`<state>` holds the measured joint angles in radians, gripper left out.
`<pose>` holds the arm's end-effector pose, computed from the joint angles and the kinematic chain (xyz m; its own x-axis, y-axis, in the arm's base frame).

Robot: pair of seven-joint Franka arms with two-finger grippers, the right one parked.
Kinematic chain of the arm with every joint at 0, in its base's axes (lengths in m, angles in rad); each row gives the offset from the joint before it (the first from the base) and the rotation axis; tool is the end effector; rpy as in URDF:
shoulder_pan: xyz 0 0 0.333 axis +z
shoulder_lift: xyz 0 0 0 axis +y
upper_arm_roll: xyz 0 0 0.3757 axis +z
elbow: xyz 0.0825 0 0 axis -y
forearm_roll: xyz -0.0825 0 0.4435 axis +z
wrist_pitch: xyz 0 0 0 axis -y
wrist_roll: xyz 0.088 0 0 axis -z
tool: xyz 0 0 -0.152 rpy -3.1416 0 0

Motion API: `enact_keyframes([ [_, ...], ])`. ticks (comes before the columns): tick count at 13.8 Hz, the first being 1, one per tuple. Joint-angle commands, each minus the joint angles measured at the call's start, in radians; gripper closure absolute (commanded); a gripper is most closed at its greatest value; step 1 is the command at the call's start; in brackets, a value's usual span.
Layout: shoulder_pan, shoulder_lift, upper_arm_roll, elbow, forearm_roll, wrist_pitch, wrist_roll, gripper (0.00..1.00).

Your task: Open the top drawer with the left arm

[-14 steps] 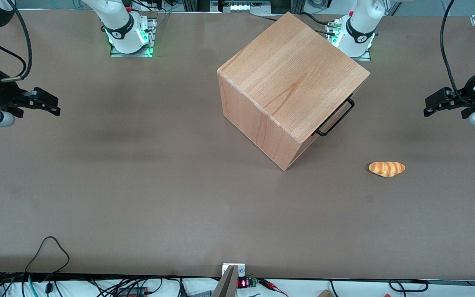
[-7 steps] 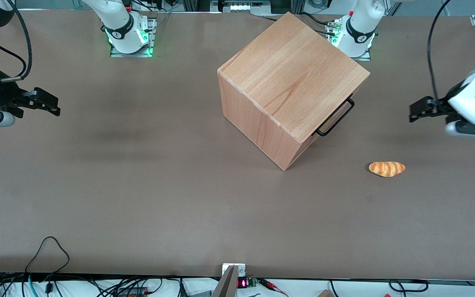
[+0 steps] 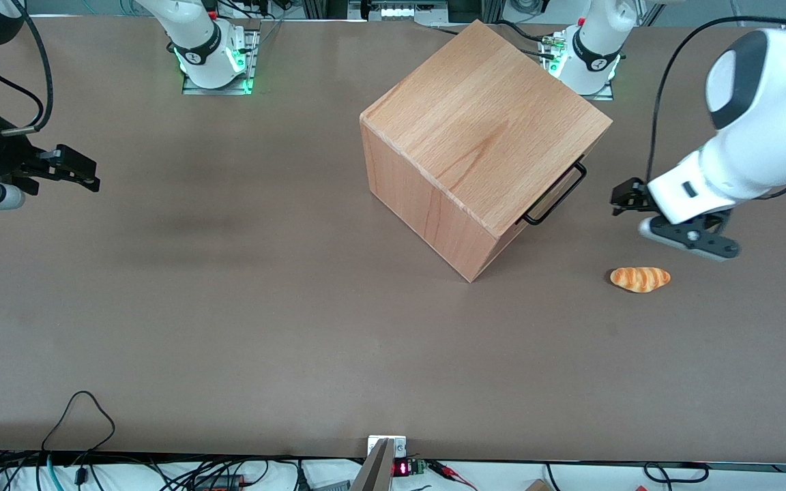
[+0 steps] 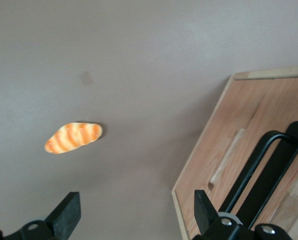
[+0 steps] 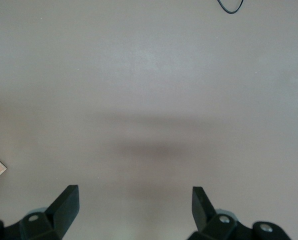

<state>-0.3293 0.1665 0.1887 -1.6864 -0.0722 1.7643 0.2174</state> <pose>0.6575 -0.1093 0.4883 0.9386 -0.3367 -0.0753 -0.3331 -0.9412 0.0559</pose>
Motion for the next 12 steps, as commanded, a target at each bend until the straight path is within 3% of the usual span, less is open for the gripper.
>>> enact_keyframes([
  [1,-0.004,-0.01,-0.023,-0.044,-0.058,0.021,0.039,0.0],
  [6,-0.008,0.001,-0.052,-0.116,-0.113,0.076,0.071,0.0],
  [12,-0.008,0.002,-0.071,-0.144,-0.12,0.089,0.094,0.0],
])
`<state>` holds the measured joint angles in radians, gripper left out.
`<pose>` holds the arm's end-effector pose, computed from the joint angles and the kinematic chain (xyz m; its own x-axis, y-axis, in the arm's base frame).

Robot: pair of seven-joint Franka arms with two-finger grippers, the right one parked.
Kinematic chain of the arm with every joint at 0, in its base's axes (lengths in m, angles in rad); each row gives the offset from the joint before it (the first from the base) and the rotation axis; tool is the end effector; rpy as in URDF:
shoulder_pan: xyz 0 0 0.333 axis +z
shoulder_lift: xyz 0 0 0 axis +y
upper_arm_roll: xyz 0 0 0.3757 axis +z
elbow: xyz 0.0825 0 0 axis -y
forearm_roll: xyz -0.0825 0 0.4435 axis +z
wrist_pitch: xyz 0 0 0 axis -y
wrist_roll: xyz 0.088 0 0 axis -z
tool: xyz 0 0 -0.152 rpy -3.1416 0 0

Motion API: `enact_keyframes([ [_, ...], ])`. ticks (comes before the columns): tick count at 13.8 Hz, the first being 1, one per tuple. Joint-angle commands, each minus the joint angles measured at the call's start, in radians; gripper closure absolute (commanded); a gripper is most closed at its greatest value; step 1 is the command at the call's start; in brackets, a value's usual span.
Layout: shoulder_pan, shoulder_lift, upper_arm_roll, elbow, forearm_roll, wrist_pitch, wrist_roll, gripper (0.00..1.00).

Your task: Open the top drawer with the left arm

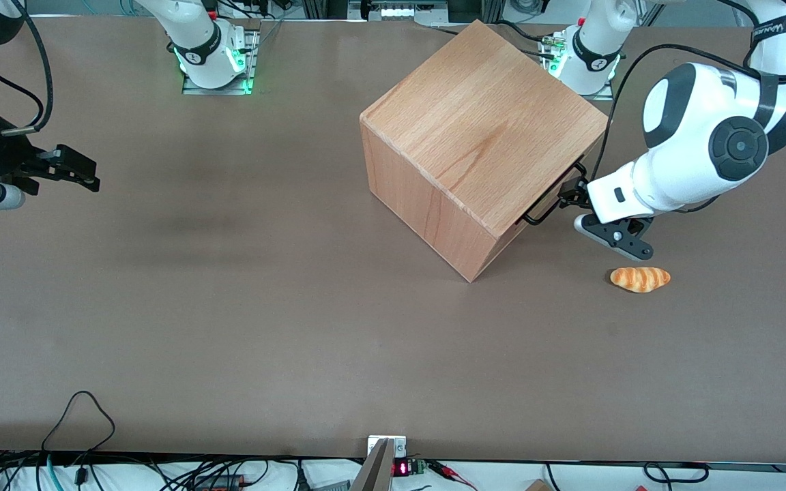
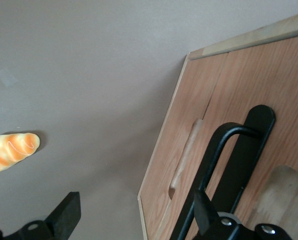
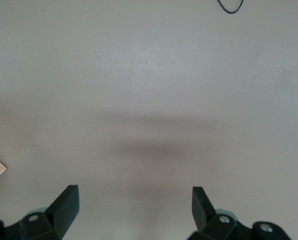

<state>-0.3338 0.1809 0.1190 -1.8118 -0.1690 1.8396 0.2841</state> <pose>0.6314 -0.1621 0.4197 0.8943 -0.4336 -0.1104 -0.4128 -0.8948 0.1702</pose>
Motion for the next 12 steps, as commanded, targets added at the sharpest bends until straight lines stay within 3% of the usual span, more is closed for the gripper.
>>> enact_keyframes([
  [1,-0.004,-0.012,-0.002,-0.02,-0.029,0.013,0.027,0.0],
  [12,-0.004,-0.005,-0.019,-0.058,-0.05,0.046,0.164,0.0],
])
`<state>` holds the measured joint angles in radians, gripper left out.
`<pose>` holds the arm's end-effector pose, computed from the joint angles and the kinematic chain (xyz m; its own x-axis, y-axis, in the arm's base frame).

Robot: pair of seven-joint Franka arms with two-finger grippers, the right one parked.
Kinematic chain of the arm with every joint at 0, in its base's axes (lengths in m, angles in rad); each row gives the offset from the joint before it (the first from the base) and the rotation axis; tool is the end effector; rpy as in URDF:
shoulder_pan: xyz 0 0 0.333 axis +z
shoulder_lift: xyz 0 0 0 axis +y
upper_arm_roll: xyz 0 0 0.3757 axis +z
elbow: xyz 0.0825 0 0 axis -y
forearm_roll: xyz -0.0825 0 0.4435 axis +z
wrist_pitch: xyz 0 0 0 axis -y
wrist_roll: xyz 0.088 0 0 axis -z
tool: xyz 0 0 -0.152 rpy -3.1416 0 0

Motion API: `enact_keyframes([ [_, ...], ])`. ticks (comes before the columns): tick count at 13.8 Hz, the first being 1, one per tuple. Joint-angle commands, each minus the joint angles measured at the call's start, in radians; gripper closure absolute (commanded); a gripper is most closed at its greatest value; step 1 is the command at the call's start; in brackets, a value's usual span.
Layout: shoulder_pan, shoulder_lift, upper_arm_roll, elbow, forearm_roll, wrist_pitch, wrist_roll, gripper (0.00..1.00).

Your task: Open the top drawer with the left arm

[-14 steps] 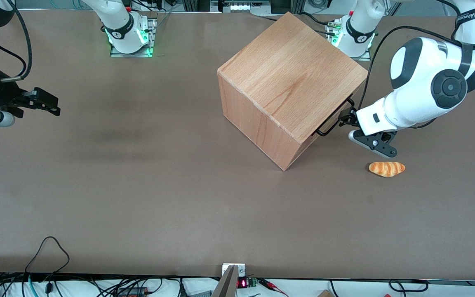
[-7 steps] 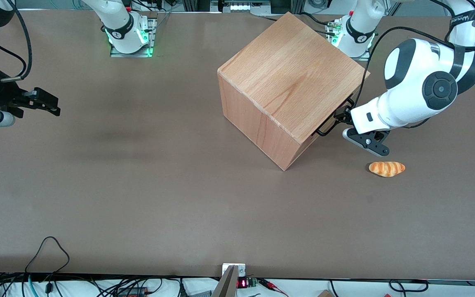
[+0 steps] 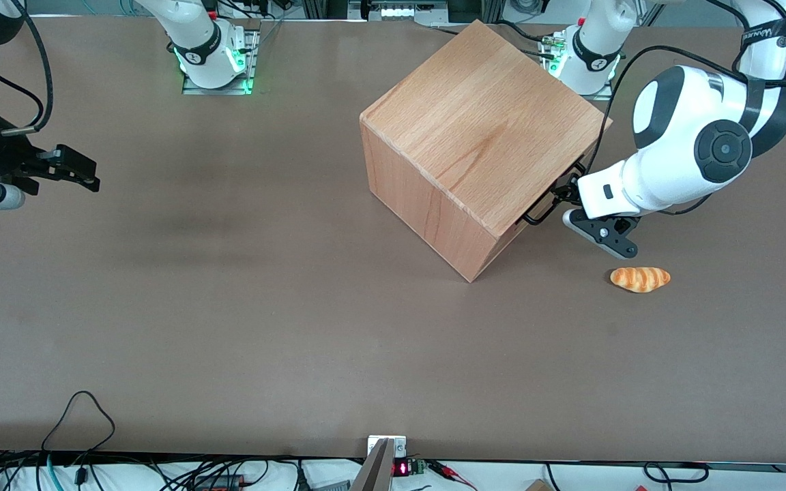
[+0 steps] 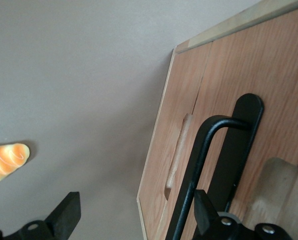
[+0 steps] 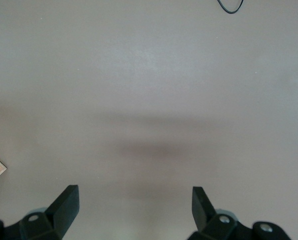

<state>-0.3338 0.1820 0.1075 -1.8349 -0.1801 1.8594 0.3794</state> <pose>0.6266 -0.1691 0.4087 0.8485 -0.5206 -0.0949 -0.4976 -0.8460 0.1913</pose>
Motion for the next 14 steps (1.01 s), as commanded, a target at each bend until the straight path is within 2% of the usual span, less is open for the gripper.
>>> enact_keyframes([
  [1,-0.004,-0.004,-0.011,-0.049,-0.039,0.049,0.09,0.0],
  [14,0.004,0.04,0.017,-0.055,-0.035,0.144,0.161,0.0],
])
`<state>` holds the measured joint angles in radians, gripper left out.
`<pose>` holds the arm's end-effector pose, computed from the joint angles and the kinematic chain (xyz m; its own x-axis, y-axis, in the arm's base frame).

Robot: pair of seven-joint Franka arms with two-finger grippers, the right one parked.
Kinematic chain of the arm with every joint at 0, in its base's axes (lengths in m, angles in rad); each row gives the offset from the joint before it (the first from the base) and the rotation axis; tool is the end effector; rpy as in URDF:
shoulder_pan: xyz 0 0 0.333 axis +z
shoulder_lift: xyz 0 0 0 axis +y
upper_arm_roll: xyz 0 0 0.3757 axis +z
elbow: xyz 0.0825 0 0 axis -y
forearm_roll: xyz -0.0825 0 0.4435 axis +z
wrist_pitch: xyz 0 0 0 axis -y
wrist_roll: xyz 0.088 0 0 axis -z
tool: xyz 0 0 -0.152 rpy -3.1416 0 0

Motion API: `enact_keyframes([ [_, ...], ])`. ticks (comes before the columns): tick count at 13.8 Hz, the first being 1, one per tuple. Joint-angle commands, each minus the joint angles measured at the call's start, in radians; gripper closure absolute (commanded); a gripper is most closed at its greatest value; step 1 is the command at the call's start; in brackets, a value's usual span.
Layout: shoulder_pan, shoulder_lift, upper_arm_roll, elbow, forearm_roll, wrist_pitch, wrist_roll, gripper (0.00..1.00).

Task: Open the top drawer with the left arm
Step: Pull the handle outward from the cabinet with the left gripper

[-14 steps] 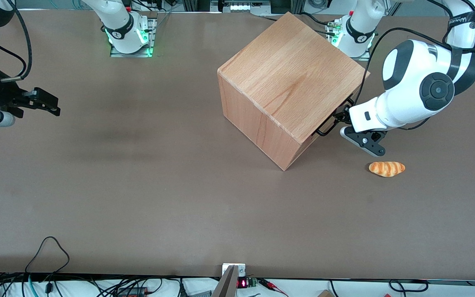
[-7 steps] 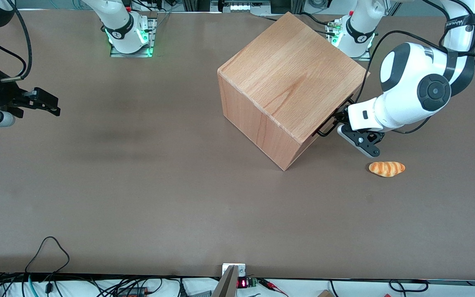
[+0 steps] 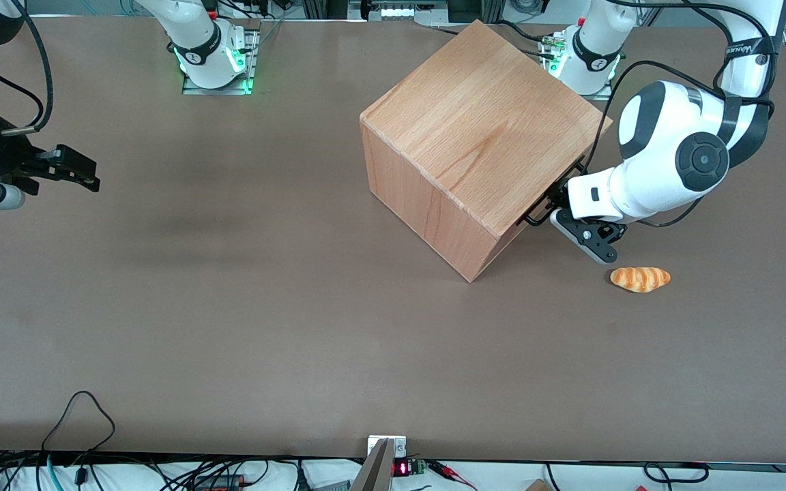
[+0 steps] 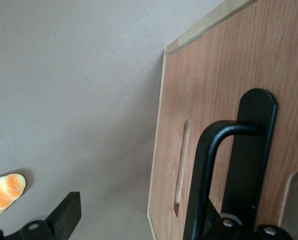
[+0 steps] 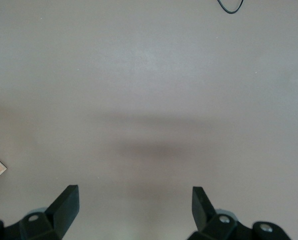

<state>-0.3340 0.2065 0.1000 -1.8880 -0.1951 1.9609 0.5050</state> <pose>0.6279 -0.1733 0.3731 0.7902 -0.6110 -0.0483 -0.5924 -0.7815 0.1957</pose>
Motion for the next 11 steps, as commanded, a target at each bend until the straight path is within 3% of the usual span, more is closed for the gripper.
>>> enact_keyframes([
  [1,0.006,0.03,0.049,0.0,-0.02,0.082,0.035,0.0],
  [11,0.02,0.186,0.245,0.081,-0.018,0.326,0.101,0.0],
])
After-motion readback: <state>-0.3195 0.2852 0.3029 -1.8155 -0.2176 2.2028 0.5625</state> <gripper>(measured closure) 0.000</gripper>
